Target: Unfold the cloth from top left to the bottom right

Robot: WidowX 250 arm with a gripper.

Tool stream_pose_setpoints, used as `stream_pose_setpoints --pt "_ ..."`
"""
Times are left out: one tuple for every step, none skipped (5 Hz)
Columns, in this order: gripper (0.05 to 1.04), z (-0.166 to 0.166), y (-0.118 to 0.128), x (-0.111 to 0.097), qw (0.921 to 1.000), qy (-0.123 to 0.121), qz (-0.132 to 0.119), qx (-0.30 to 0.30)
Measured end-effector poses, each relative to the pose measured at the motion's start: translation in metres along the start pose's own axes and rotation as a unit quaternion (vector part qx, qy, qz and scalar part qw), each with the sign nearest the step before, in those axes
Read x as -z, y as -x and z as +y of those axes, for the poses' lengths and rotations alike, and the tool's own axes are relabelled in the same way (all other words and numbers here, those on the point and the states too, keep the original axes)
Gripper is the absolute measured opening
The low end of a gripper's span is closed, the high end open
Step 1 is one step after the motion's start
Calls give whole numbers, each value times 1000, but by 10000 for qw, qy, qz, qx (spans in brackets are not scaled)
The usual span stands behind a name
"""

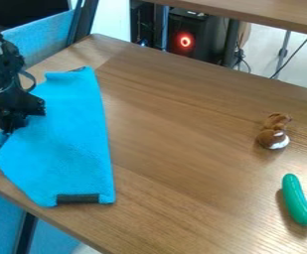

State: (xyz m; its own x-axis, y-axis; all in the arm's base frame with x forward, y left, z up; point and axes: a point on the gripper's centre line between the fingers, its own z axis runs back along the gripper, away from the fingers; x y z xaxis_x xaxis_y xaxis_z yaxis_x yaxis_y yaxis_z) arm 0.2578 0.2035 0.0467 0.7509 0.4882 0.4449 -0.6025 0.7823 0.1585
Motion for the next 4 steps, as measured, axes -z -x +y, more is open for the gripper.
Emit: stream_pose_setpoints --pt "234 2 0 0 9999 67 93 -77" --pt "106 5 1 0 9996 195 218 -39" --pt "61 6 7 -8 9977 385 550 -96" --pt "55 -1 -2 -34 9953 603 724 -237"
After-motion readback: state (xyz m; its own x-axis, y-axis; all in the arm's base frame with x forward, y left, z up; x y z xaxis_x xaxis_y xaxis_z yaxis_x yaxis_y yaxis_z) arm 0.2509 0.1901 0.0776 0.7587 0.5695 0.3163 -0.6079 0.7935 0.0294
